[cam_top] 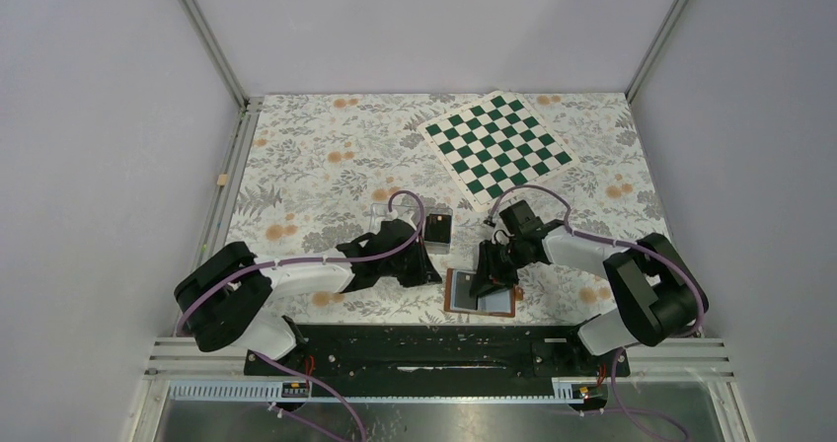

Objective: Put the credit cards into the card holder
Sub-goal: Insert the credit card into the card holder.

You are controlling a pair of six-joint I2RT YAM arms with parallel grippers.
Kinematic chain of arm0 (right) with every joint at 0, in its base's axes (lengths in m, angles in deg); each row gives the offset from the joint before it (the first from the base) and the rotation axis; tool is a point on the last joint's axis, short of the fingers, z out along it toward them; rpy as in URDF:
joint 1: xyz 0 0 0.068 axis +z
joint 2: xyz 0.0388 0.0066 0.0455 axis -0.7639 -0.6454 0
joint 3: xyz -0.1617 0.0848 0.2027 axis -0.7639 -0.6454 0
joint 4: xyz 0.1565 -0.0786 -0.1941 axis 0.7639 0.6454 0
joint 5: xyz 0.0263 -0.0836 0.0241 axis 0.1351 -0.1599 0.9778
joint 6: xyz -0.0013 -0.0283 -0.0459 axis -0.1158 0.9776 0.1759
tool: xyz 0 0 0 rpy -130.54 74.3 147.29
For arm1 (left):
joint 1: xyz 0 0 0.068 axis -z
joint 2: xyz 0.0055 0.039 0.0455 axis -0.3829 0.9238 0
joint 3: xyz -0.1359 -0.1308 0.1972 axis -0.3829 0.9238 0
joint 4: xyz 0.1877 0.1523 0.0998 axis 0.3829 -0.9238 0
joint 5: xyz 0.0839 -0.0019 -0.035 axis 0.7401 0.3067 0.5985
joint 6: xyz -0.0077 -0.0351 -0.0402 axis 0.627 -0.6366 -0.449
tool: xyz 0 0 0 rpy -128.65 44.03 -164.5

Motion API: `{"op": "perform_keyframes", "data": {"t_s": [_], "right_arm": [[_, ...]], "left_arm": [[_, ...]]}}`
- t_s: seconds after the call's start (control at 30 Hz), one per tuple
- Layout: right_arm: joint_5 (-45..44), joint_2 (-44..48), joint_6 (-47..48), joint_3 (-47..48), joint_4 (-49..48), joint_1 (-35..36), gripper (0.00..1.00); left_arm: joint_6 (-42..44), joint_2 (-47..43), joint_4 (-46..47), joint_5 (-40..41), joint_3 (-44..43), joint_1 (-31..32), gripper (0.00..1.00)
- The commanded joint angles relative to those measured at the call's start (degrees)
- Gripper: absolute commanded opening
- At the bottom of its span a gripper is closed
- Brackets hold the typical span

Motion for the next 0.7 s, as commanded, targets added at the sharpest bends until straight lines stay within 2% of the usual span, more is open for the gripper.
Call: {"op": "perform_keyframes", "data": {"t_s": [0.0, 0.13, 0.27, 0.37, 0.47, 0.5, 0.53, 0.67], "right_arm": [[3.1, -1.7, -1.1, 0.9, -3.3, 0.4, 0.35], [4.0, 0.5, -2.0, 1.1, -3.8, 0.5, 0.35], [-0.4, 5.2, -0.9, 1.0, 0.2, 0.4, 0.44], [-3.6, 9.8, -0.7, 0.4, 2.4, 0.4, 0.59], [-6.6, 14.1, -0.6, -0.2, 4.3, 0.4, 0.81], [-7.6, 15.4, -0.6, -0.4, 5.0, 0.4, 0.92], [-8.4, 16.6, -0.6, -0.5, 5.4, 0.4, 0.99], [-10.9, 20.7, -1.3, -1.4, 6.1, 0.4, 0.99]], "left_arm": [[1.1, -0.3, 3.1, -0.5, -0.2, 0.2, 0.00], [0.7, 0.1, 4.8, -1.1, 0.3, 0.2, 0.00], [0.6, 0.0, 6.0, -1.5, 0.7, 0.2, 0.00], [0.3, -0.7, 8.5, -2.0, 1.8, 0.2, 0.04], [0.2, -1.7, 11.1, -2.0, 3.1, 0.2, 0.09], [0.3, -2.0, 11.7, -2.1, 3.2, 0.2, 0.11], [0.4, -2.1, 12.2, -2.0, 3.5, 0.2, 0.13], [0.7, -2.0, 13.7, -2.4, 3.8, 0.2, 0.22]]}}
